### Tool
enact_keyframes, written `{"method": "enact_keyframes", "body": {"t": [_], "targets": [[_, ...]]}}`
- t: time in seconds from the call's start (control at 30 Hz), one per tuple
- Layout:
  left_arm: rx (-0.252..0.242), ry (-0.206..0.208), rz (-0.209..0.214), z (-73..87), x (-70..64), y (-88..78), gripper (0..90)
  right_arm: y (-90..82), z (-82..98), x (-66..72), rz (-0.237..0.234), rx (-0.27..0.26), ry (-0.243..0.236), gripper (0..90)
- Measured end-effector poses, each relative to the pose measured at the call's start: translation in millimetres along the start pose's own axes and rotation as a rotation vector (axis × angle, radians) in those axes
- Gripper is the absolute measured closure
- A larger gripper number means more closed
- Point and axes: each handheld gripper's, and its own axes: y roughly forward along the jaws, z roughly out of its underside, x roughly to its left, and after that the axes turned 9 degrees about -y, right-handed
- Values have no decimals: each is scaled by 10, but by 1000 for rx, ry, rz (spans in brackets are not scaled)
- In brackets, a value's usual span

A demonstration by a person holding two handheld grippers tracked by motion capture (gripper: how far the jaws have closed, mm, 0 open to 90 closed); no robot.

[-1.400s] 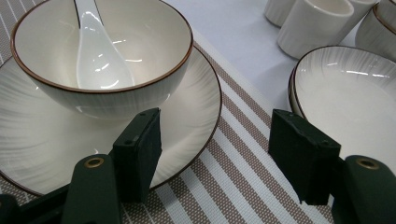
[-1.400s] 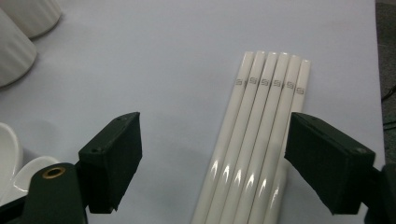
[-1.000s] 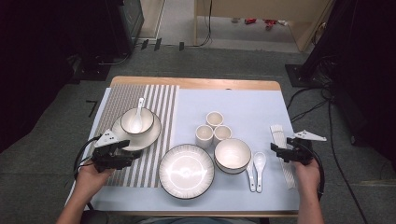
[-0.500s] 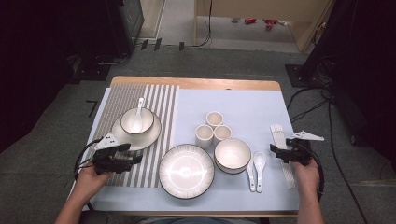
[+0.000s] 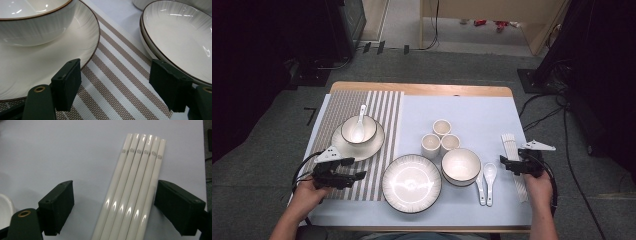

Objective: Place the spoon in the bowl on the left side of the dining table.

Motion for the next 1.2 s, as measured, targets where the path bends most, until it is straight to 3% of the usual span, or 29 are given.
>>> {"method": "enact_keyframes", "body": {"t": [0.17,0.43,0.67,0.83,0.9,1.0,1.2], "targets": [[25,9,4,11,-26,72,263,11,-6,32,18,12,-23,149],[60,51,1,37,-48,155,263,12,-6,33,19,13,-25,149],[79,62,2,55,-49,227,264,12,-8,36,20,14,-26,149],[104,117,-23,84,-79,310,264,14,-8,36,21,14,-28,147],[111,114,-19,93,-75,335,263,13,-8,36,21,14,-27,147],[115,118,-48,99,-69,368,264,15,-8,39,23,15,-30,147],[97,134,-44,107,-60,390,262,15,-9,37,22,14,-31,147]]}}
